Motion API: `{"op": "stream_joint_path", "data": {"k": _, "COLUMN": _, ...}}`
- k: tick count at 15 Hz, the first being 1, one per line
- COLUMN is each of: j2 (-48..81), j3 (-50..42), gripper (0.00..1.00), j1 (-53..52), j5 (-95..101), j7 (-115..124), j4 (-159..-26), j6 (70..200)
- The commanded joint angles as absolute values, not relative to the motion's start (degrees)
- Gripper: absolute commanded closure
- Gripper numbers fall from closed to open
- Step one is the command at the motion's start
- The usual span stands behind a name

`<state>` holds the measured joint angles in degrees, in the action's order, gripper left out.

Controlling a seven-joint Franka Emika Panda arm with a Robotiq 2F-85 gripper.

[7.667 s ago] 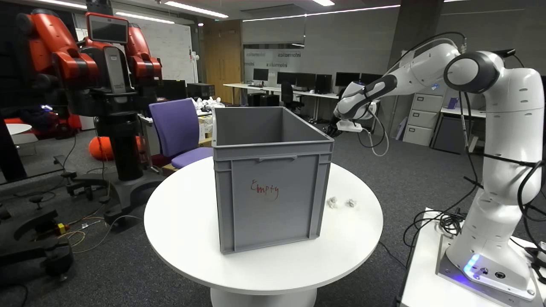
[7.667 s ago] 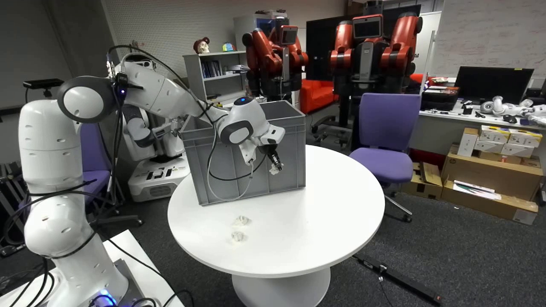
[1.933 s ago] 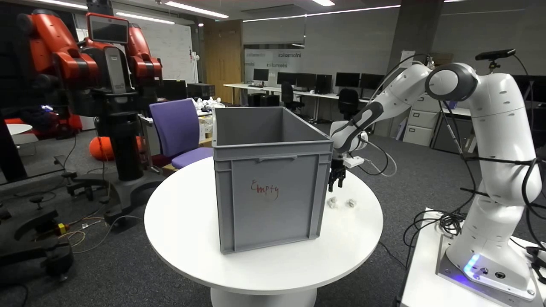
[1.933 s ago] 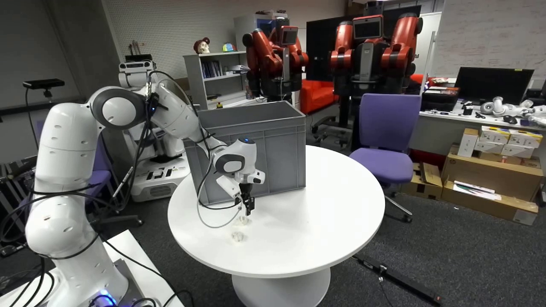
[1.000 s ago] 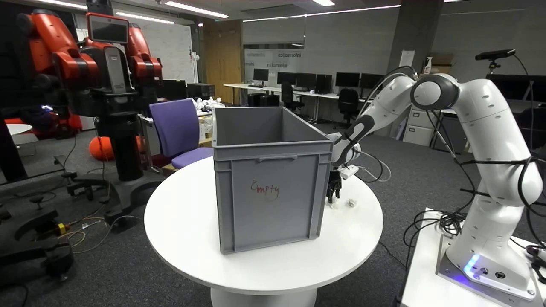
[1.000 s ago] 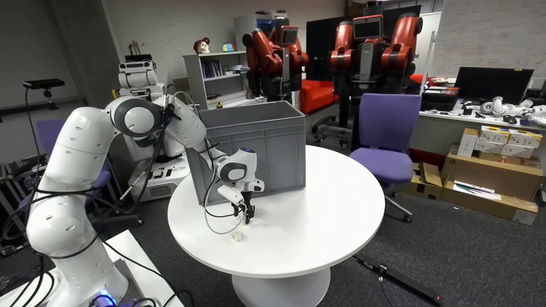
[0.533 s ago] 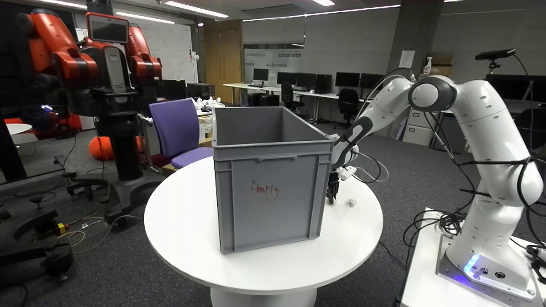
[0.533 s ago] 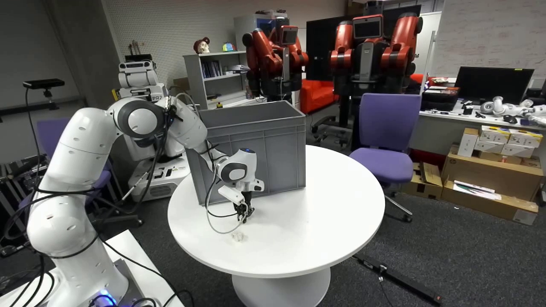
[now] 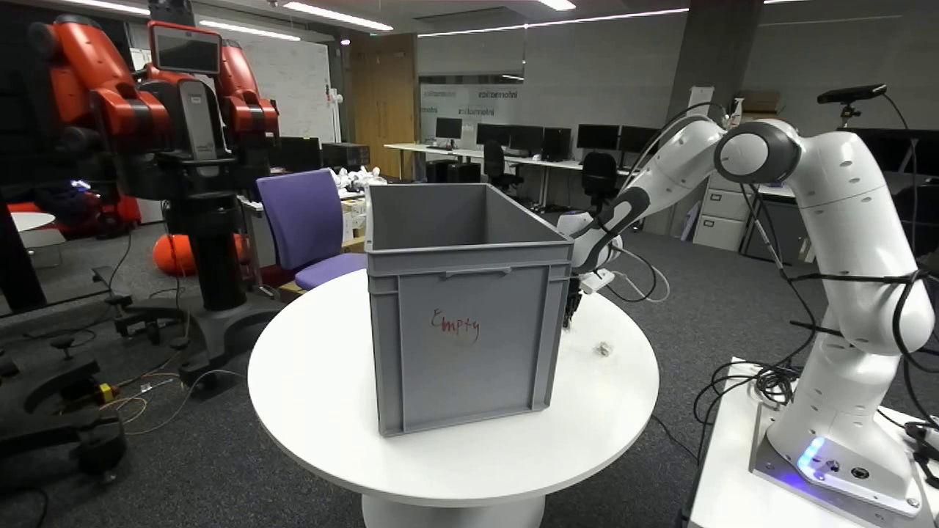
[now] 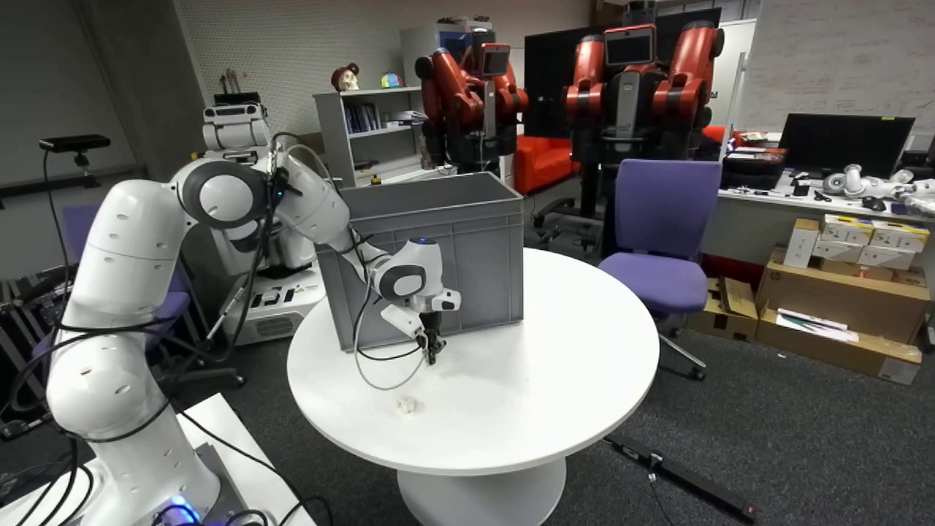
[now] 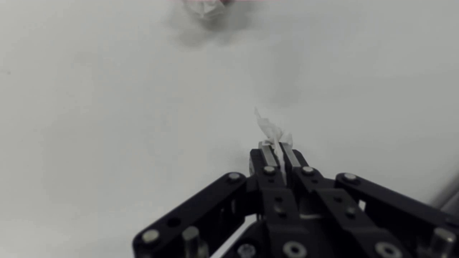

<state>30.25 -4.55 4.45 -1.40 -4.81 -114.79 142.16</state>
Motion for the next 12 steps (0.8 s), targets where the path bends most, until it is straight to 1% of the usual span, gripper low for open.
{"op": "stream_joint_path", "data": {"k": 1, "j2": 19.54, "j3": -7.31, "gripper": 0.98, "j1": 2.56, "j5": 2.51, "j7": 1.19, "j4": -122.83, "j6": 149.14}}
{"op": "stream_joint_path", "data": {"k": 6, "j2": 6.28, "j3": -11.74, "gripper": 0.98, "j1": -1.87, "j5": 13.22, "j7": 13.75, "j4": -130.83, "j6": 157.99}}
{"op": "stream_joint_path", "data": {"k": 10, "j2": -5.29, "j3": -12.7, "gripper": 0.98, "j1": -3.21, "j5": 26.23, "j7": 29.23, "j4": -135.29, "j6": 158.35}}
{"op": "stream_joint_path", "data": {"k": 12, "j2": -10.14, "j3": -11.18, "gripper": 0.98, "j1": -1.99, "j5": 31.47, "j7": 36.21, "j4": -136.62, "j6": 157.51}}
